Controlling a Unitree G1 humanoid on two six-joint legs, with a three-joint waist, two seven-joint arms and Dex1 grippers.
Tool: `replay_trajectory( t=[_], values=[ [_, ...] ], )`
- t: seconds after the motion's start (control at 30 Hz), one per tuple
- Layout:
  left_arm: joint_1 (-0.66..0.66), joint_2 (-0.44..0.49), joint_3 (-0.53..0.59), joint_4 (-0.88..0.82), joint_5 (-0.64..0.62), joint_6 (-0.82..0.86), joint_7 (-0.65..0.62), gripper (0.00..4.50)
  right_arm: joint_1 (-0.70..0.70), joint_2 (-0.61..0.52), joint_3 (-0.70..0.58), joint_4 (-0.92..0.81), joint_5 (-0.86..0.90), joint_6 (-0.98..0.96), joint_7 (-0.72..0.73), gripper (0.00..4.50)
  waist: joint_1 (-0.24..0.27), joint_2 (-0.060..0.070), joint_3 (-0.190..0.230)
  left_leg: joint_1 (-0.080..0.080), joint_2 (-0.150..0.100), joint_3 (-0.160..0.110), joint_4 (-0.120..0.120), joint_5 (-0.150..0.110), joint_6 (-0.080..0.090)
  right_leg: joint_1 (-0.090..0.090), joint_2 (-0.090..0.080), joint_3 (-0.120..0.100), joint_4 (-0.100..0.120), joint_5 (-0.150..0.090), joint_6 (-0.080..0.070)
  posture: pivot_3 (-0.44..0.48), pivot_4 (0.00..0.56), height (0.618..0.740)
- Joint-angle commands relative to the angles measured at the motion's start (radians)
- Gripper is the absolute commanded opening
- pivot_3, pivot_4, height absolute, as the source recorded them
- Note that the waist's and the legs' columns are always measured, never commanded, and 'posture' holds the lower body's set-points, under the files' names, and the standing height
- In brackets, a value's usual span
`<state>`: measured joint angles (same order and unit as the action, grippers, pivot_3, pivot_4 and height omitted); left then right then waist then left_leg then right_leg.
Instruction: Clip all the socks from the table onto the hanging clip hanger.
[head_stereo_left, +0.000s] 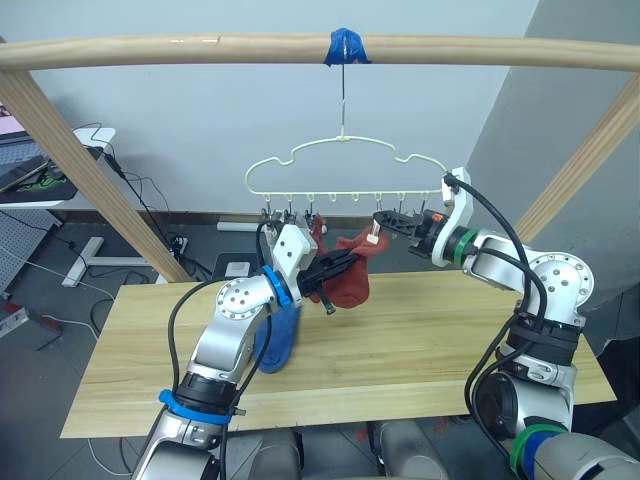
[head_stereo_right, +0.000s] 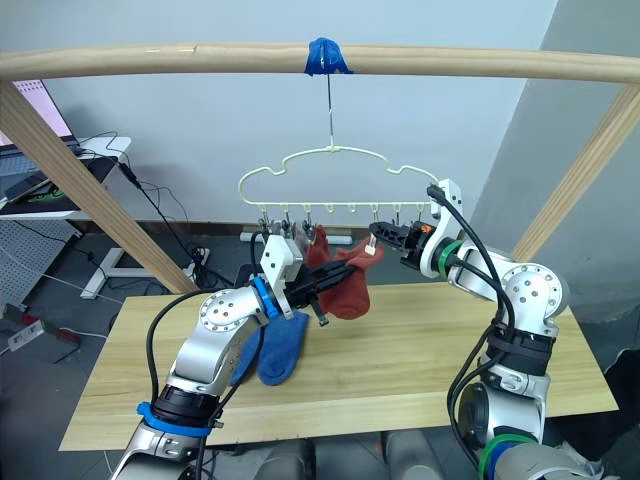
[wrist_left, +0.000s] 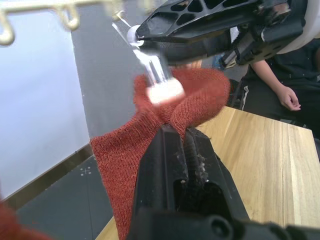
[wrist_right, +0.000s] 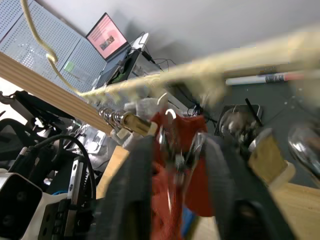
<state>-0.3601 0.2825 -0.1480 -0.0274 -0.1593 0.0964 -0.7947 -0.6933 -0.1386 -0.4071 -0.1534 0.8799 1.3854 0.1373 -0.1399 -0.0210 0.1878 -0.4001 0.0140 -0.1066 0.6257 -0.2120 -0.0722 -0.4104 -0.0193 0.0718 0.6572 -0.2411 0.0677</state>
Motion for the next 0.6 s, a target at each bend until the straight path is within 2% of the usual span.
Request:
replay_trajectory(
  t=[0.03, 0.17, 0.3, 0.4, 0.6],
  values=[
    [-0.015, -0.005, 0.004, -0.013, -0.02, -0.026, 0.004, 0.0, 0.014, -0.018, 0.011, -0.046, 0.024, -0.016, 0.02, 3.02, 0.0, 0.0, 0.0, 0.0, 0.0, 0.0, 0.0, 0.0, 0.0, 0.0, 0.0, 0.0, 0.0, 0.0, 0.0, -0.148, 0.146, 0.74],
    [-0.009, -0.002, -0.003, -0.023, -0.015, -0.034, -0.001, 0.0, 0.046, -0.057, 0.02, -0.082, 0.019, -0.036, 0.026, 4.4, 0.0, 0.0, 0.0, 0.0, 0.0, 0.0, 0.0, 0.0, 0.0, 0.0, 0.0, 0.0, 0.0, 0.0, 0.0, -0.149, 0.144, 0.74],
    [-0.007, 0.006, 0.0, -0.021, -0.021, -0.028, -0.009, 0.0, 0.128, -0.179, 0.07, -0.185, -0.005, -0.092, 0.097, 4.46, 0.003, 0.0, 0.0, -0.001, 0.0, 0.0, 0.0, 0.0, 0.0, 0.0, 0.0, 0.0, -0.002, 0.0, 0.0, -0.156, 0.142, 0.74],
    [-0.007, 0.005, 0.001, -0.014, -0.038, 0.002, -0.015, 0.68, 0.239, -0.284, 0.125, -0.312, -0.043, -0.172, 0.154, 4.5, 0.001, 0.001, 0.0, -0.001, 0.0, 0.001, -0.002, 0.0, 0.0, 0.0, 0.0, 0.0, -0.005, 0.0, 0.0, -0.17, 0.142, 0.74],
    [0.006, 0.036, 0.011, -0.02, -0.061, 0.022, -0.042, 2.49, 0.318, -0.324, 0.163, -0.407, -0.085, -0.277, 0.152, 4.5, -0.009, 0.001, 0.0, -0.001, 0.0, 0.002, -0.003, -0.001, 0.001, 0.0, 0.0, 0.001, -0.007, 0.0, 0.001, -0.185, 0.141, 0.74]
  ],
)
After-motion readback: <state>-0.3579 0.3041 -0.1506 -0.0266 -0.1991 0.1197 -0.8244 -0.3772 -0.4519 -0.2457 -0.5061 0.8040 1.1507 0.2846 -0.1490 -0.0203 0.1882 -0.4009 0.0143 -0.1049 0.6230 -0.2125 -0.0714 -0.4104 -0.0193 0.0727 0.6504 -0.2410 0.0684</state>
